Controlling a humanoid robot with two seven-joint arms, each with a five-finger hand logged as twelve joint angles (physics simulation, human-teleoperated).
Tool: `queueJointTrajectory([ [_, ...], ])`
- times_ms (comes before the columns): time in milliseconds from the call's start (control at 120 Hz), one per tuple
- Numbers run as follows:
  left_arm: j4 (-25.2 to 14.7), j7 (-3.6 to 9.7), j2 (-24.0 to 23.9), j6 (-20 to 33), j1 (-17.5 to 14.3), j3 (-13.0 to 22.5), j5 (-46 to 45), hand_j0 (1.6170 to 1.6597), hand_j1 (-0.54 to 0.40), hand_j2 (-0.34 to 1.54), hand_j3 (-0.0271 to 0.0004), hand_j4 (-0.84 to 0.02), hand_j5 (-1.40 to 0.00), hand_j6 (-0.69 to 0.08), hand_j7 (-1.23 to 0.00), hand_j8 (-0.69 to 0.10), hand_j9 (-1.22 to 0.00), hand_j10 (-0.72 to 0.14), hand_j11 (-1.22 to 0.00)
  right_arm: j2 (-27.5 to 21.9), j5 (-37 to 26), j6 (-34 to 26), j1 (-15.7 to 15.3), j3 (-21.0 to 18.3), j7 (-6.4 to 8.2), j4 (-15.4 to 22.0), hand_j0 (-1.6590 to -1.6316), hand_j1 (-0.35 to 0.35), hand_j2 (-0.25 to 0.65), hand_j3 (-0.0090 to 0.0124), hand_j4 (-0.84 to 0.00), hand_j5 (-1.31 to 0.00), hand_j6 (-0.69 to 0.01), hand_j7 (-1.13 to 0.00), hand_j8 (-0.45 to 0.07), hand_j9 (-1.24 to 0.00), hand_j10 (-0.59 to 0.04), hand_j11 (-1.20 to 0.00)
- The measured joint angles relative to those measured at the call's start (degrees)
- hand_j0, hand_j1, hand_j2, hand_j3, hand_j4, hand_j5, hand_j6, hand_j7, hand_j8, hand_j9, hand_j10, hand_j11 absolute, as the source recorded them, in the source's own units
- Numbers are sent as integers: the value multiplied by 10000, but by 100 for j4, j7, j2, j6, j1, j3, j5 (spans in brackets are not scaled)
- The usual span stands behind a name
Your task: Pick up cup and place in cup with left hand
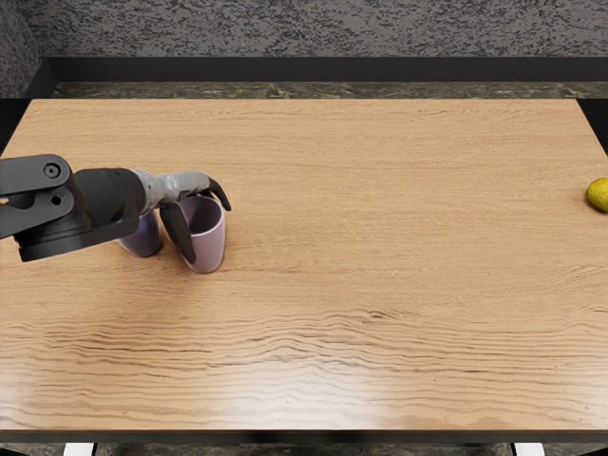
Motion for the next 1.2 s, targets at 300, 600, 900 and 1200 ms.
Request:
queueJointTrajectory([
  [300,188,0,13,-272,-223,-50,-265,16556,-539,597,0,-4268,-5583,-3489,-5613,-3307,-5644,-4211,-5649,0,0,0,1,-2,0,1,-16581,-3117,-64,0,-311,-404,-310,-404,-310,-404,-310,-404],
  [600,528,1,44,-663,-698,-68,-635,16548,-726,757,0,-4430,-5903,-3280,-5974,-2993,-6017,-4170,-5995,0,-2,0,8,-7,0,0,-16581,-3117,-64,0,-311,-404,-310,-404,-310,-404,-311,-404],
  [900,918,1,97,-1032,-1238,-63,-865,16546,-735,763,0,-4486,-5971,-3215,-6041,-2928,-6094,-4115,-6079,0,-2,0,9,-8,0,0,-16581,-3116,-64,0,-310,-405,-309,-405,-310,-405,-310,-405],
  [1200,964,0,290,-1282,-1582,-54,-1186,16543,-829,863,0,-4552,-5964,-3206,-6028,-2944,-6042,-4056,-6144,0,-3,0,9,-9,0,1,-16581,-3117,-64,0,-310,-404,-309,-404,-310,-404,-310,-404],
])
